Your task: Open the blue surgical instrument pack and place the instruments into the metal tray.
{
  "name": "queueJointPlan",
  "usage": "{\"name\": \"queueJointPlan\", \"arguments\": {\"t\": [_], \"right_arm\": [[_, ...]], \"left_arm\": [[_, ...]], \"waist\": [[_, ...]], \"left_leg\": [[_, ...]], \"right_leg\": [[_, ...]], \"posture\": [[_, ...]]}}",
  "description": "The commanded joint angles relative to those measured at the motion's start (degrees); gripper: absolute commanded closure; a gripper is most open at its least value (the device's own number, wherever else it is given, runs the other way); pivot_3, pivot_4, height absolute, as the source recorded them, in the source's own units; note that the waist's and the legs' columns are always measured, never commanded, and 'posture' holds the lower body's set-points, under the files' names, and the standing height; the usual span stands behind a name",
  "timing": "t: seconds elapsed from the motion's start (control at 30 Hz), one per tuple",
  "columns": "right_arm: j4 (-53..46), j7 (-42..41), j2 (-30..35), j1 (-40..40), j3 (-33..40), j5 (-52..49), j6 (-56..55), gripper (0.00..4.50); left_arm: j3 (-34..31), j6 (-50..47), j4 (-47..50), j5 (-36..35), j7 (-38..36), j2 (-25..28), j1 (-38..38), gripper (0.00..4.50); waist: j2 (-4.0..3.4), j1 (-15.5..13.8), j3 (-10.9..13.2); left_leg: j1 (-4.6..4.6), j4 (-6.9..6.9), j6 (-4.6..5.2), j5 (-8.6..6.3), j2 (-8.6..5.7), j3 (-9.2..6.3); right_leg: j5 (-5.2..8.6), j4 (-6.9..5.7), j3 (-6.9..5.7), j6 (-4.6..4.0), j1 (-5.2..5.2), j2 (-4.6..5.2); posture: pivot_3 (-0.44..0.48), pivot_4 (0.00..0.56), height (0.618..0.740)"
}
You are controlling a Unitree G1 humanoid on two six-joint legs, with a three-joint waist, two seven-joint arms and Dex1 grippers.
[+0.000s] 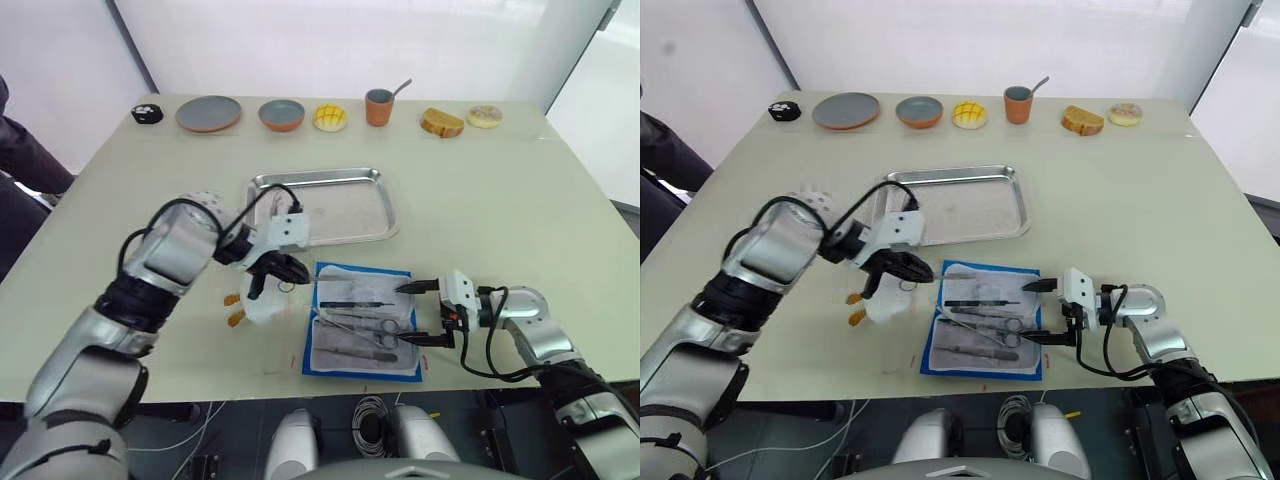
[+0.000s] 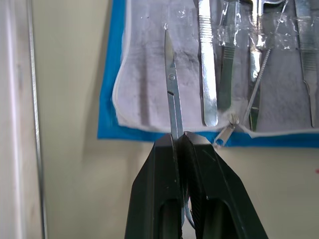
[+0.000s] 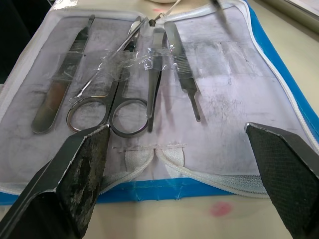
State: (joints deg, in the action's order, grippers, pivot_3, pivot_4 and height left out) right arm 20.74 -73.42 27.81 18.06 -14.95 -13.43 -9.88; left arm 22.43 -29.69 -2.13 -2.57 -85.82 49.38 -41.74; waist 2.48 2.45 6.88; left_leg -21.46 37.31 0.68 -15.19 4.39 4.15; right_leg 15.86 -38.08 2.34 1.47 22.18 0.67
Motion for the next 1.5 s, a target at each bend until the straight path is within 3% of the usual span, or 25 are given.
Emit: {"name": "queueJointPlan", "arguments": {"t": [0.03,0.2,0.33,0.47,0.57,0.7,0.9,1.07,1.5], "right_arm": [[6.66,3.06,0.28,-2.35,-4.40,7.59,4.24,0.00],[7.05,2.77,0.19,-1.99,-4.56,7.57,4.14,0.00],[7.53,2.45,0.16,-1.58,-4.67,7.59,3.95,0.00],[8.35,1.93,0.06,-0.54,-4.73,7.60,3.81,0.00],[8.94,1.67,0.15,0.11,-4.89,7.57,3.60,0.00],[9.69,1.40,0.31,1.05,-5.10,7.38,3.44,0.00],[10.13,1.11,0.41,1.61,-5.24,7.30,3.39,0.00],[10.06,1.05,0.52,1.66,-5.10,7.25,3.49,0.00],[8.85,1.52,0.90,0.57,-4.69,7.07,3.90,0.00]], "left_arm": [[-4.83,-0.25,2.83,-2.74,0.20,2.69,1.98,4.43],[-11.38,-2.10,3.27,-6.86,3.77,3.44,5.16,4.43],[-18.18,-8.67,2.64,-10.58,12.25,-0.24,6.20,4.43],[-24.64,-18.89,4.00,-11.00,29.04,-9.26,4.51,4.43],[-26.09,-24.42,6.14,-10.12,38.15,-14.25,3.10,4.43],[-30.05,-32.18,5.33,-7.57,55.34,-24.76,-0.83,4.43],[-31.19,-33.34,1.39,-4.02,69.88,-33.96,-4.53,4.43],[-33.06,-31.02,-6.77,-4.15,75.26,-38.16,-7.10,4.43],[-32.86,-23.23,-17.82,-3.23,82.25,-39.31,-7.51,4.43]], "waist": [[0.01,-0.03,-0.01],[0.01,-0.09,0.00],[0.03,-0.15,-0.01],[0.10,-0.21,-0.05],[0.20,-0.13,-0.11],[0.38,-0.27,-0.23],[0.18,-0.22,-0.17],[0.14,-0.19,-0.14],[0.12,-0.21,-0.13]], "left_leg": [[0.00,0.00,0.00,0.00,0.00,-0.01],[0.03,-0.01,0.00,0.00,0.04,0.02],[0.02,-0.01,0.00,0.00,0.06,0.02],[0.03,0.00,0.00,0.00,0.06,0.00],[0.03,0.01,0.00,0.00,0.05,-0.03],[0.03,0.02,-0.01,0.00,0.03,-0.07],[0.17,-0.03,-0.02,0.00,-0.01,-0.07],[0.55,-0.16,-0.03,0.00,-0.11,-0.06],[0.58,-0.21,-0.05,-0.01,-0.13,-0.05]], "right_leg": [[0.00,0.00,-0.01,0.00,0.00,0.00],[0.01,0.00,0.00,-0.02,0.00,0.00],[0.00,0.00,-0.01,-0.01,0.00,0.00],[-0.01,-0.01,-0.02,0.01,-0.03,0.00],[-0.02,-0.02,-0.03,0.03,-0.04,-0.01],[-0.04,-0.03,-0.03,0.03,-0.09,0.01],[-0.04,-0.02,-0.01,0.03,-0.23,0.03],[-0.04,0.04,-0.01,0.03,-0.59,0.15],[-0.04,0.04,-0.02,0.03,-0.60,0.26]], "posture": [[0.000,0.150,0.740],[0.000,0.150,0.740],[0.000,0.150,0.740],[0.000,0.150,0.740],[0.000,0.150,0.740],[0.000,0.150,0.740],[0.000,0.150,0.740],[0.000,0.150,0.740],[0.000,0.150,0.740]]}}
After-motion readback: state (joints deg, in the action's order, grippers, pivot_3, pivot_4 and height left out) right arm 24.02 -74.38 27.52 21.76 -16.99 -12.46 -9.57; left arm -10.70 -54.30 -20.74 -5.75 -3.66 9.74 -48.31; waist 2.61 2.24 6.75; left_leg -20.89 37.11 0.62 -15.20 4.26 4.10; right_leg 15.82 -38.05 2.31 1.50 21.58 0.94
